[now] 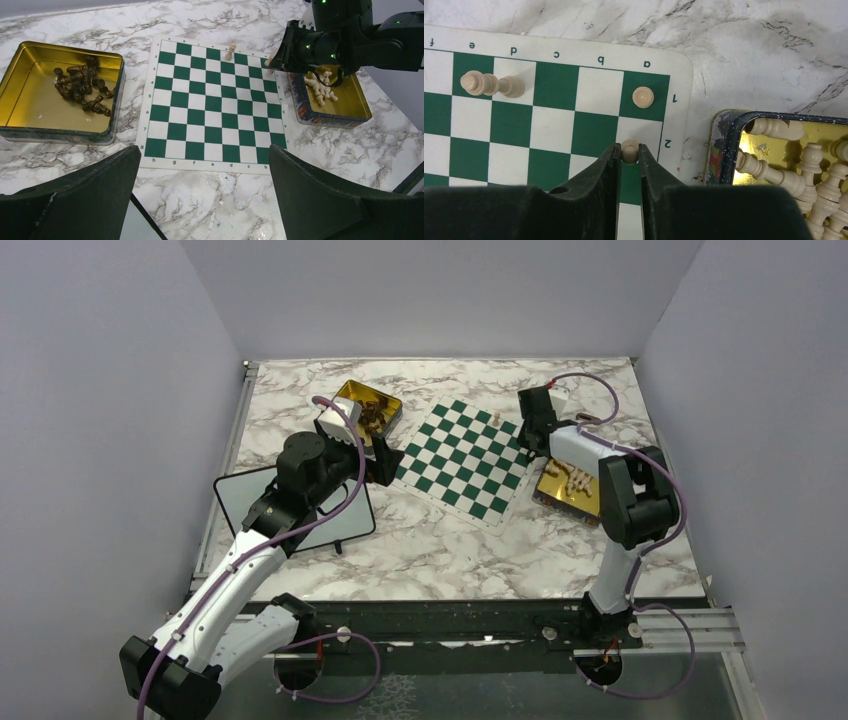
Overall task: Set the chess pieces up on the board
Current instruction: Place the chess piece on the chessboard.
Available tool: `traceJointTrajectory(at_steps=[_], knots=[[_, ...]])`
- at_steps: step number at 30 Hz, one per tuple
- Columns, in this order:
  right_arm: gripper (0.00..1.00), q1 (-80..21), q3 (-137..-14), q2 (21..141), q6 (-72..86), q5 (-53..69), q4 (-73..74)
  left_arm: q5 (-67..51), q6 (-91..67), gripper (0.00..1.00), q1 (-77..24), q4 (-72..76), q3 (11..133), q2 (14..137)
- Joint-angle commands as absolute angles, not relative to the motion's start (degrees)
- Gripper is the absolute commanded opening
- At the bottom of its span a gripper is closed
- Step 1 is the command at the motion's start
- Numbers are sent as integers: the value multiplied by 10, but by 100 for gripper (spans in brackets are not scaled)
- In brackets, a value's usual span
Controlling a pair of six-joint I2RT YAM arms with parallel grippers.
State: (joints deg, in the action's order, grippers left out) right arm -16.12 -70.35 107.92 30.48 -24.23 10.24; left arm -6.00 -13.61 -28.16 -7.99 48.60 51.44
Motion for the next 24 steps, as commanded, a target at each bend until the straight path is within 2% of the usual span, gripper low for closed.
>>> traceJointTrajectory(at_steps=[1, 24], knots=[[23, -159, -717, 1091, 320, -260, 116, -54, -128, 99, -283, -70, 483, 509], [22, -154, -728, 1108, 314, -269, 124, -54, -128, 99, -283, -70, 483, 512]])
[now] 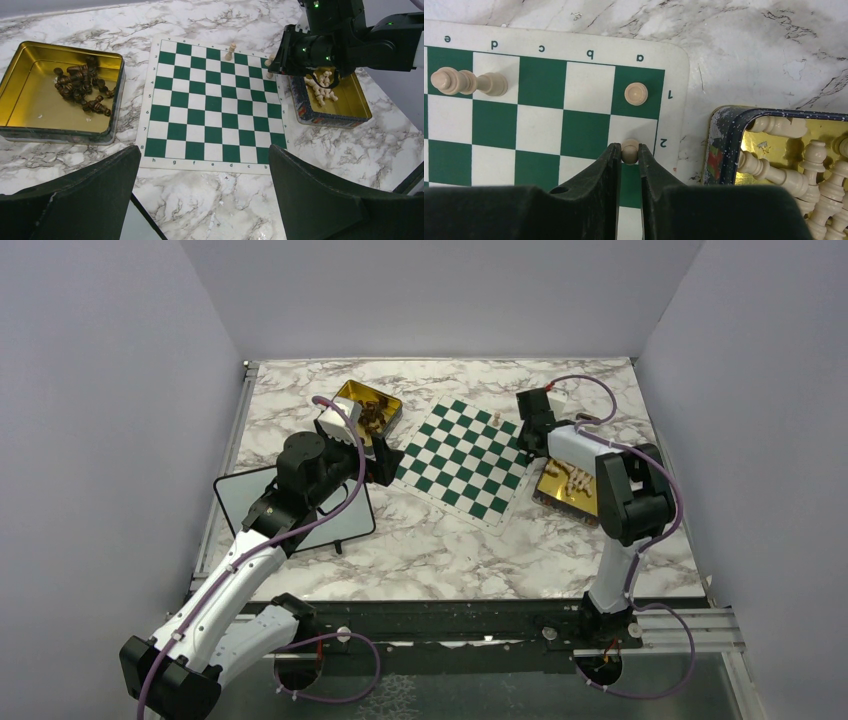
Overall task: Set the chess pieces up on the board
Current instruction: Place the chess piece on the chessboard.
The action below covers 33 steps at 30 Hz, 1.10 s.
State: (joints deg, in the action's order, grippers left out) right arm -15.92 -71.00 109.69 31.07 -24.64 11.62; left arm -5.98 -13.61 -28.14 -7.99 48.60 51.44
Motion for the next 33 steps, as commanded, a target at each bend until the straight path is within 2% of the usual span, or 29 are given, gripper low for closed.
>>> traceJointTrajectory(at_steps=[1, 20, 33], knots=[[22, -154, -730, 1108, 313, -270, 125, -53, -127, 99, -283, -70, 483, 511], [23, -152, -749, 1128, 307, -260, 138, -50, -125, 99, -283, -71, 483, 511], [39, -152, -770, 1113, 298, -235, 158, -47, -124, 99, -283, -72, 483, 507]])
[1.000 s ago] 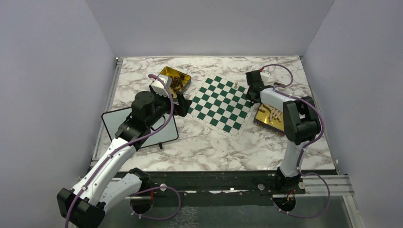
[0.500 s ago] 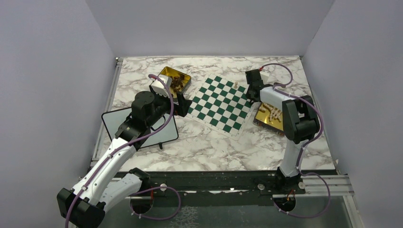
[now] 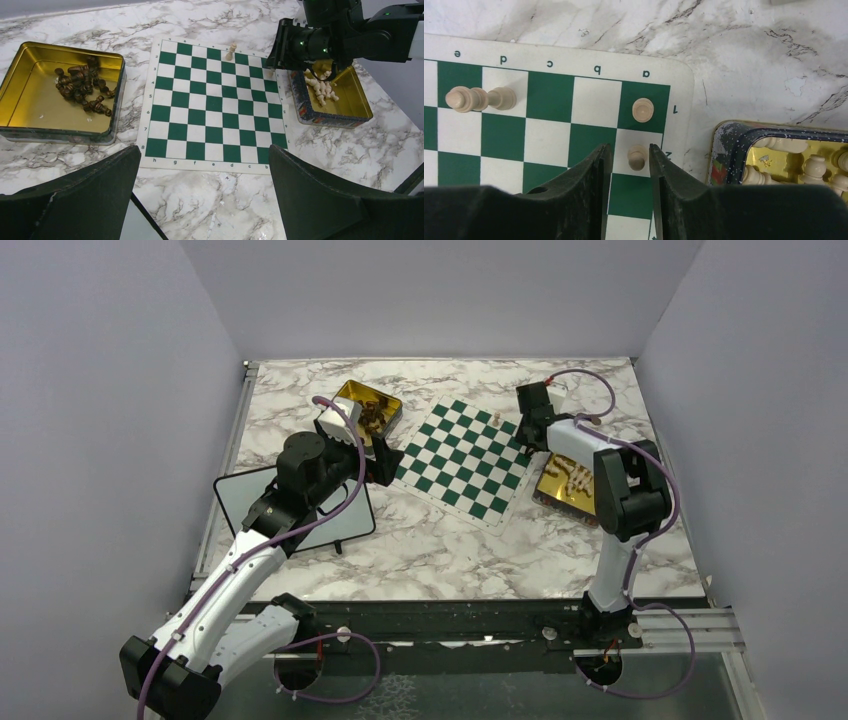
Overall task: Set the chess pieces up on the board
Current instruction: Place the chess piece on the chessboard, then pick up the chess piece from the storage box.
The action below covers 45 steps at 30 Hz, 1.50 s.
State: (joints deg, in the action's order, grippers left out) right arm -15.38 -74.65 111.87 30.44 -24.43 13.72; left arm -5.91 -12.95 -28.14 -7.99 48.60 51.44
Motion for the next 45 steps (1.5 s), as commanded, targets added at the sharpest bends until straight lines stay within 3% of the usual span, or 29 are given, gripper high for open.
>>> traceJointTrajectory(at_steps=[1, 11, 23, 32, 45], knots=[[39, -152, -772, 1109, 295, -234, 162, -45, -123, 99, -283, -72, 482, 507], [40, -145, -753, 1030, 257, -274, 186, -50, -127, 99, -283, -72, 482, 511], [39, -58, -687, 946, 234, -269, 173, -53, -129, 99, -283, -70, 482, 509], [34, 15, -613, 928, 226, -244, 123, -54, -129, 99, -283, -70, 482, 509], [31, 44, -570, 939, 217, -201, 67, -54, -129, 99, -284, -69, 481, 512]])
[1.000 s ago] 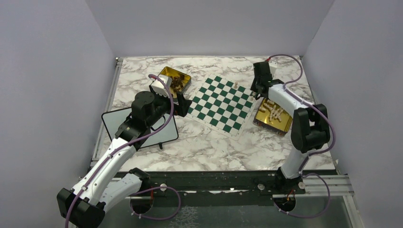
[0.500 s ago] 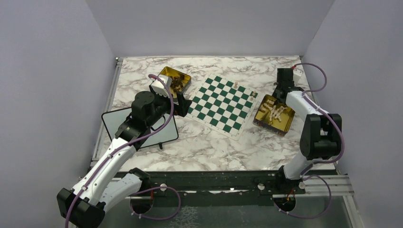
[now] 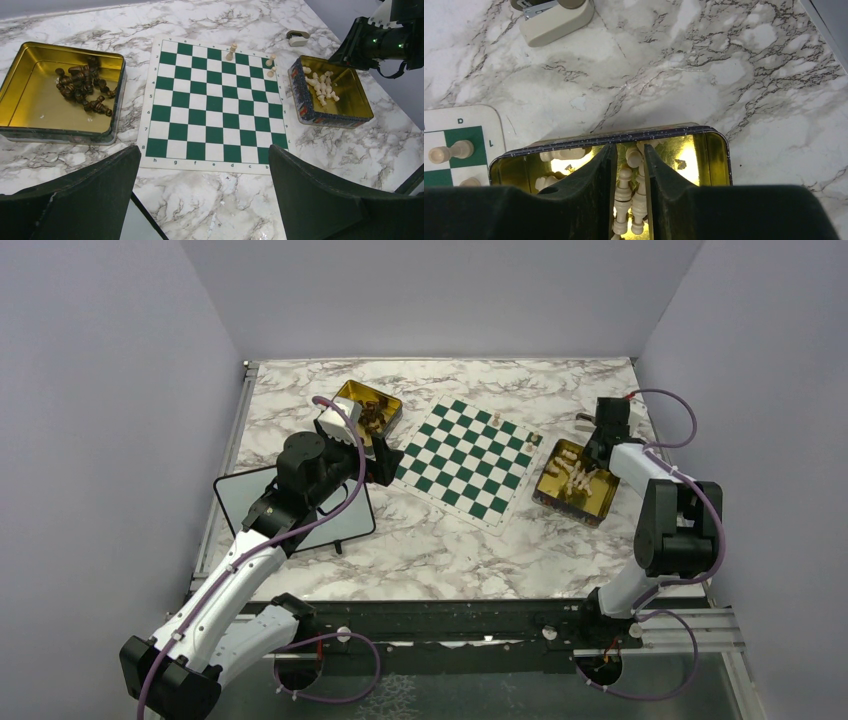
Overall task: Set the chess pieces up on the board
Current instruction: Pick up the chess piece from the storage box.
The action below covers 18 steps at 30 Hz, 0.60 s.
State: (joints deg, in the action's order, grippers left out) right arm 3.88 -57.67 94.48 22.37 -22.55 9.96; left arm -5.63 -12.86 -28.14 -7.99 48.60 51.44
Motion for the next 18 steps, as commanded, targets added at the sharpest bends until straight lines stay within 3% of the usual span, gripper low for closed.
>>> traceJointTrajectory(at_steps=[1, 18], knots=[[31, 44, -569, 938, 218, -201, 65, -55, -129, 99, -283, -69, 481, 512], [29, 44, -550, 940, 228, -203, 82, -60, -131, 99, -284, -68, 482, 516]])
